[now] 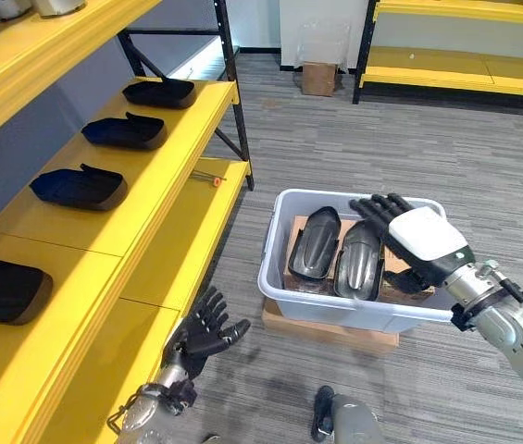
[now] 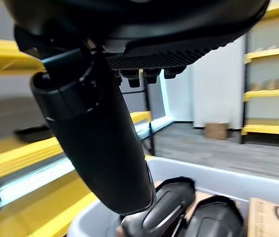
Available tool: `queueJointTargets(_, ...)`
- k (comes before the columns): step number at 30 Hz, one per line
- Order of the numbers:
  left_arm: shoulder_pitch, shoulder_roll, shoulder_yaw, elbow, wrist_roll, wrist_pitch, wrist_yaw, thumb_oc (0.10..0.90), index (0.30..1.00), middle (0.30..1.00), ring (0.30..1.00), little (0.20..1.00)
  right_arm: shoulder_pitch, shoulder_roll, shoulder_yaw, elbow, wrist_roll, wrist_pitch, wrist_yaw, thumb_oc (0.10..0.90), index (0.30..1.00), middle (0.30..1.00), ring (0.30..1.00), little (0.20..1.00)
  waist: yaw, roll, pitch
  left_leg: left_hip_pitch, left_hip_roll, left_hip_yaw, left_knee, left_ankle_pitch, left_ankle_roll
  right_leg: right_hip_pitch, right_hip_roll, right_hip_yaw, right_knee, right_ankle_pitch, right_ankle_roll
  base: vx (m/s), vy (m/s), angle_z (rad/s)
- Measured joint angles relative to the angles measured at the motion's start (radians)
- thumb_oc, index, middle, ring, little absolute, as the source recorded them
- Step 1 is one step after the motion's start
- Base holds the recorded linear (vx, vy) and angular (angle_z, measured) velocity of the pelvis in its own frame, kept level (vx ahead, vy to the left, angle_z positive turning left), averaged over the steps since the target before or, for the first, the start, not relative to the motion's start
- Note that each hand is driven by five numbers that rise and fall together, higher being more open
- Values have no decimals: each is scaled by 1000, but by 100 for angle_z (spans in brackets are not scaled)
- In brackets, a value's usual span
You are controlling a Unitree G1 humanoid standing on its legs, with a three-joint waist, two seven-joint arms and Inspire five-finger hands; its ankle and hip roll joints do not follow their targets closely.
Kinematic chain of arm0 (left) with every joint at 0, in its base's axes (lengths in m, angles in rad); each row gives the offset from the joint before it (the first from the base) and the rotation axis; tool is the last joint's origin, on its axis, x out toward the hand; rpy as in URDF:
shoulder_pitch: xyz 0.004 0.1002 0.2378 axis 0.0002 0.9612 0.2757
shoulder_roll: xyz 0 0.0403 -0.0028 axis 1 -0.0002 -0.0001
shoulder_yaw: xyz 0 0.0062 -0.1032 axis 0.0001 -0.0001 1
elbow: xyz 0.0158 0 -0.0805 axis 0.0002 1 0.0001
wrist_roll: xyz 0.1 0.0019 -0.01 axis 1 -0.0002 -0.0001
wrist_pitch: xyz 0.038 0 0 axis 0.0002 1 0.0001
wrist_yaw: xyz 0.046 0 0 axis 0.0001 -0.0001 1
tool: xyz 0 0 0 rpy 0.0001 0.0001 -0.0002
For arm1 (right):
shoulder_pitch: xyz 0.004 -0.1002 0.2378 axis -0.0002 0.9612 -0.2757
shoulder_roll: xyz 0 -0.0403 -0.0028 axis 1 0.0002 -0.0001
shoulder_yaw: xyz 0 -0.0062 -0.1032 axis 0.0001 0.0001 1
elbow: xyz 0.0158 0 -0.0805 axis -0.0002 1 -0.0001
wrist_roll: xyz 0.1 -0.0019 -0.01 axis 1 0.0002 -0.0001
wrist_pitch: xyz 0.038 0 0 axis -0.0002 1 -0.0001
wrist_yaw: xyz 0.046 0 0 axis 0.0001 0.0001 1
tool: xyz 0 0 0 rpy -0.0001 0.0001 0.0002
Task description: Move parts from the plastic box to the shelf.
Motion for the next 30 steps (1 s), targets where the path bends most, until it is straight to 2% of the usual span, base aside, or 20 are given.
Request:
queueJointTargets(2, -18, 1, 0, -7, 11, 0, 0, 900, 1000, 1000, 1000, 1000, -42, -11, 40, 0, -14, -34, 1, 900, 1000, 1000, 1000, 1000, 26, -1, 0, 4, -18, -69, -4, 2, 7, -22, 6, 25, 16, -2, -2, 105, -49, -37)
queueJointTargets(5, -43, 9, -19, -7, 41, 3, -1, 900, 1000, 1000, 1000, 1000, -60, -12, 71, -2, -13, -29, 5, 900, 1000, 1000, 1000, 1000, 22, 0, 0, -25, -18, -74, 35, 4, 7, -15, -2, 29, 0, 7, 0, 117, 10, 5)
queueJointTargets(6, -45, 8, -34, -8, 40, 3, -5, 900, 1000, 1000, 1000, 1000, -60, -10, 75, 3, -13, -18, 7, 900, 1000, 1000, 1000, 1000, 26, -2, 1, -56, -10, -79, 90, 4, 8, 8, -7, 31, -30, 25, -1, 172, 106, 22)
queueJointTargets(7, -37, 7, -37, -12, 41, 3, -14, 900, 1000, 1000, 1000, 1000, -60, 2, 74, 5, -14, -9, 6, 900, 1000, 1000, 1000, 1000, 24, -8, 4, -77, -21, -93, 98, -30, -8, 23, -13, 37, -66, 47, 5, 156, 112, 19)
queueJointTargets(8, -32, 7, -37, -17, 42, 3, -18, 900, 1000, 1000, 1000, 1000, -59, 16, 70, 6, -15, -4, 0, 900, 1000, 1000, 1000, 1000, 24, -12, 6, -91, -40, -118, 80, -61, -5, 31, -12, 41, -98, 68, 10, 101, 87, 1)
queueJointTargets(9, -28, 7, -37, -22, 42, 3, -19, 900, 1000, 1000, 1000, 1000, -61, 33, 70, 14, -17, -4, -6, 900, 1000, 1000, 1000, 1000, 31, -4, 2, -97, -63, -137, 43, -70, 3, 36, -10, 48, -131, 92, 14, 125, 118, -32)
queueJointTargets(10, -22, 5, -37, -29, 43, 4, -26, 900, 1000, 1000, 1000, 1000, -62, 42, 71, 23, -46, -8, -9, 900, 1000, 1000, 1000, 1000, 48, 21, 1, -93, -105, -147, -57, -55, 20, 39, 8, 44, -183, 124, 27, 150, 137, -57)
queueJointTargets(11, -20, 7, -31, -27, 44, 7, -32, 900, 1000, 1000, 1000, 1000, -60, 50, 75, 27, -54, -9, -8, 900, 1000, 1000, 1000, 1000, 62, 20, 4, -79, -108, -143, -70, -24, 12, 41, 11, 43, -193, 126, 29, 194, 161, -63)
queueJointTargets(12, -15, 10, -27, -27, 44, 12, -32, 900, 1000, 1000, 1000, 1000, -48, 54, 81, 26, -54, -9, -8, 900, 1000, 1000, 1000, 1000, 66, 17, 4, -63, -109, -122, -84, -18, 16, 64, 9, 16, -230, 125, 31, 132, 88, -45)
queueJointTargets(13, -9, 17, -29, -32, 44, 13, -34, 900, 1000, 1000, 1000, 1000, -37, 55, 81, 25, -54, -9, -8, 900, 1000, 1000, 1000, 1000, 76, 18, 5, -51, -104, -114, -93, -17, 16, 76, 0, -13, -211, 109, 33, 158, 94, -32)
queueJointTargets(14, -5, 40, -33, -37, 44, 13, -39, 900, 1000, 1000, 1000, 1000, -17, 62, 81, 21, -54, -10, -8, 900, 1000, 1000, 1000, 1000, 79, -3, 5, -30, -115, -100, -93, -19, 14, 78, -30, -31, -142, 83, 36, 117, 75, -12)
queueJointTargets(15, 1, 64, -32, -39, 43, 13, -42, 900, 1000, 1000, 1000, 1000, 5, 73, 82, 21, -53, -10, -10, 900, 1000, 1000, 1000, 1000, 77, -31, -3, -15, -140, -102, -93, -28, 11, 101, -46, -30, -140, 82, 53, 142, 99, -3)
queueJointTargets(16, 5, 76, -32, -44, 43, 14, -40, 900, 1000, 1000, 1000, 1000, 13, 80, 82, 21, -52, -5, -11, 900, 1000, 1000, 1000, 1000, 74, -31, -8, -13, -139, -104, -96, -25, 17, 111, -39, -30, -164, 98, 70, 96, 65, -2)
queueJointTargets(18, -3, 83, -27, -48, 43, 15, -40, 900, 1000, 1000, 1000, 1000, 19, 103, 79, 21, -52, 30, -14, 900, 1000, 1000, 1000, 1000, 75, -31, -8, -21, -145, -100, -103, -23, 25, 112, -31, -18, -203, 137, 66, 71, 32, -12)
queueJointTargets(21, -3, 80, -28, -57, 44, 15, -40, 900, 1000, 1000, 1000, 1000, 28, 120, 79, 24, -45, 88, -20, 900, 1000, 1000, 1000, 1000, 72, -30, -8, -25, -153, -95, -105, -18, 24, 120, -29, -18, -240, 160, 72, 17, -23, -6)
queueJointTargets(23, -4, 80, -24, -67, 44, 15, -40, 900, 1000, 1000, 1000, 1000, 42, 163, 77, 35, 5, 153, -52, 900, 1000, 1000, 1000, 1000, 70, -30, -8, -20, -153, -96, -111, -20, 26, 140, -21, -20, -277, 177, 74, -5, -55, 2)
queueJointTargets(30, -5, 76, -20, -86, 80, 33, -38, 900, 1000, 1000, 1000, 1000, 61, 274, 74, 50, 91, 258, -93, 900, 1000, 1000, 1000, 1000, 71, -20, -8, -8, -146, -99, -111, -22, 30, 164, -11, -24, -301, 180, 75, -12, -128, 0)
